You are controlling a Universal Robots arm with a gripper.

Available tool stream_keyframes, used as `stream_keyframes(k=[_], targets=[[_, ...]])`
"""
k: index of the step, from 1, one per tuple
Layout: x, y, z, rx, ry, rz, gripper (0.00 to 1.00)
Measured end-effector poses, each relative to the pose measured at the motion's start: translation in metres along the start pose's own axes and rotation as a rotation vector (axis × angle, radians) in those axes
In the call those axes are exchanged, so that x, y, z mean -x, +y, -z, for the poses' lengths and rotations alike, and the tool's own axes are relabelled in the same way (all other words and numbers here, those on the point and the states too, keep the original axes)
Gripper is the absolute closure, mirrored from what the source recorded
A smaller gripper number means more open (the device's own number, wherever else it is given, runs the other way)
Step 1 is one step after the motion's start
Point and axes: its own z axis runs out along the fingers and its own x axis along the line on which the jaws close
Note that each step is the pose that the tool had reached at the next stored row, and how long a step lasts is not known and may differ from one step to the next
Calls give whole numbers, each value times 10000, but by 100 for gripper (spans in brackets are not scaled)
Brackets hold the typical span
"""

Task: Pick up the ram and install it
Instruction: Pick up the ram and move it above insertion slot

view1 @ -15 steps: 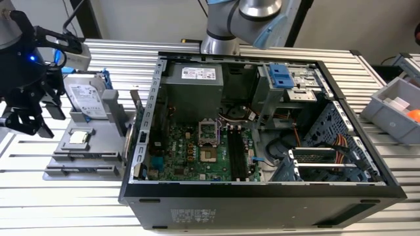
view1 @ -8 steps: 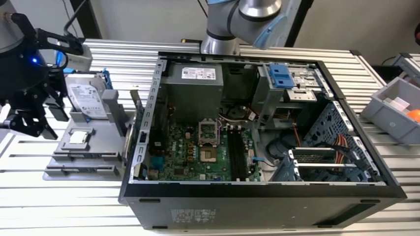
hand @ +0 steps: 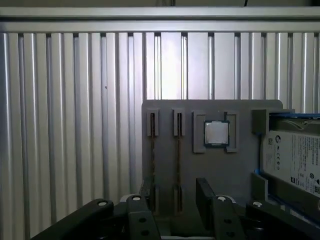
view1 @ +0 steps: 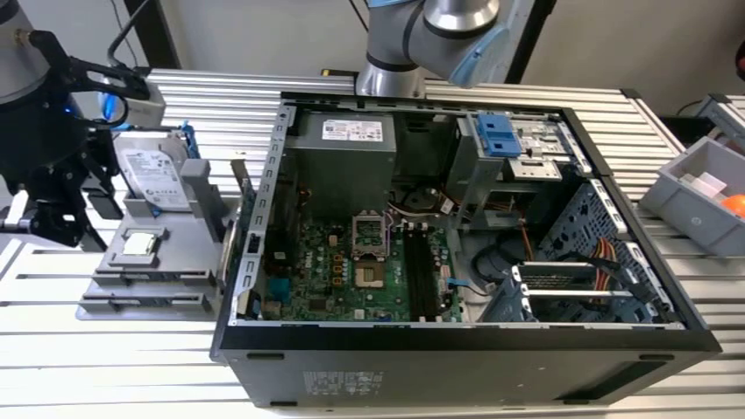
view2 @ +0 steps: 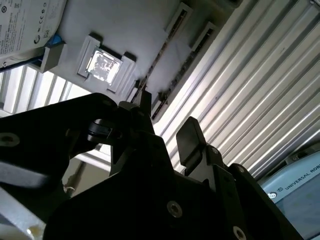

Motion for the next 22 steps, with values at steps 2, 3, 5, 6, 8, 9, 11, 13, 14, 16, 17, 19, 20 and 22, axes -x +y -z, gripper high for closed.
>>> stream_keyframes(k=[2,3,5,6,8,9,11,13,14,16,17,19,20,22], targets=[[-1,0,0,1,1,1,0],[-1,-1,0,2,2,2,0],[-5,-2,-10,0,0,3,0],[-14,-2,-21,0,1,5,0],[-32,-4,-52,-2,-1,3,0],[-40,-4,-69,-1,-1,3,0],[-51,-5,-106,-4,-2,2,0],[-63,-6,-140,-15,0,2,0],[-66,-6,-158,-19,-1,-3,0],[-70,-8,-194,-20,1,-22,0],[-72,-9,-212,-22,1,-50,0],[-74,-10,-240,-31,-2,-146,0],[-75,-10,-255,-36,-4,-197,0],[-77,-12,-286,-43,-6,-296,0]])
